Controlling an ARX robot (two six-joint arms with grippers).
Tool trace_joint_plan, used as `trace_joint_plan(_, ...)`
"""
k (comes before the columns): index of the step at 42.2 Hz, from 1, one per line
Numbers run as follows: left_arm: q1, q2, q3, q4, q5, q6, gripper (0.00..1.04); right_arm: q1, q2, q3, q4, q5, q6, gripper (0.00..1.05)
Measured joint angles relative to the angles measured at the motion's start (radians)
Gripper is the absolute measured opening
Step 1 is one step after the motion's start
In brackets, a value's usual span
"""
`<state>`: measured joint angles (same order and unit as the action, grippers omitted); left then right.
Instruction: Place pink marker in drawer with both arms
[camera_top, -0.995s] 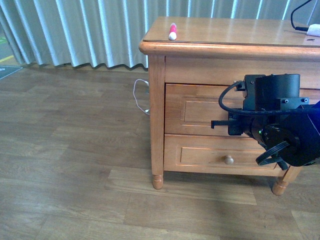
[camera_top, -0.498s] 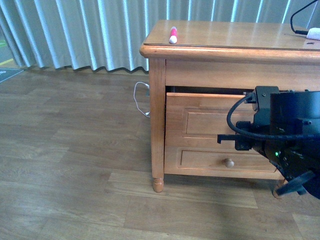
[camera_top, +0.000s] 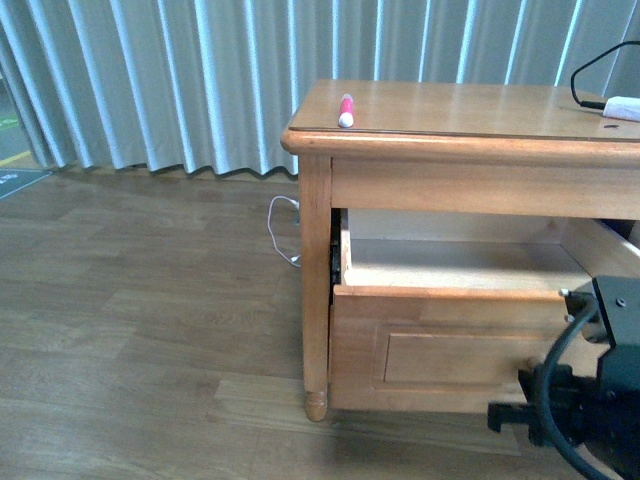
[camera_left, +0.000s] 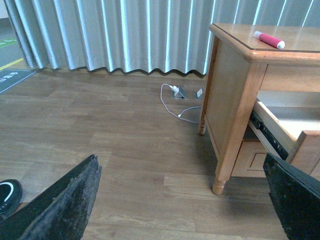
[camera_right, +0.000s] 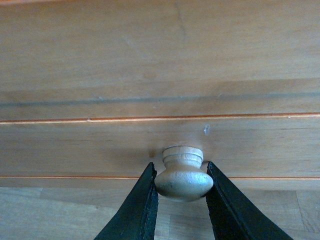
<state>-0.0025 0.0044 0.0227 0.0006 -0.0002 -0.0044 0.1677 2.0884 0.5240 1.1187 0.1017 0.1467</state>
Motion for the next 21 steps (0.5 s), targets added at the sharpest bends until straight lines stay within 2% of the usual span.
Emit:
trace_joint_plan(2,0.000,0.000,0.000,0.000,0.000,0.000,0.98,0.000,-0.017,-0.043,0.015,-0.009,-0.002,0.27)
trace_joint_plan(10,0.000,0.000,0.000,0.000,0.000,0.000,0.98,-0.028,-0.199,-0.183,-0.001,0.000,0.001,0.65)
trace_joint_plan(12,0.000,0.000,0.000,0.000,0.000,0.000,0.98,-0.032,-0.243,-0.206,-0.029,-0.005,0.001,0.70)
trace_joint_plan(16,0.000,0.000,0.000,0.000,0.000,0.000,0.98,-0.049,-0.423,-0.271,-0.170,-0.050,0.000,0.88)
trace_joint_plan(18,0.000,0.000,0.000,0.000,0.000,0.000,0.98,-0.067,-0.556,-0.290,-0.287,-0.083,0.000,0.97)
trace_joint_plan(21,0.000,0.000,0.000,0.000,0.000,0.000,0.98,-0.101,-0.755,-0.291,-0.470,-0.117,0.000,0.95)
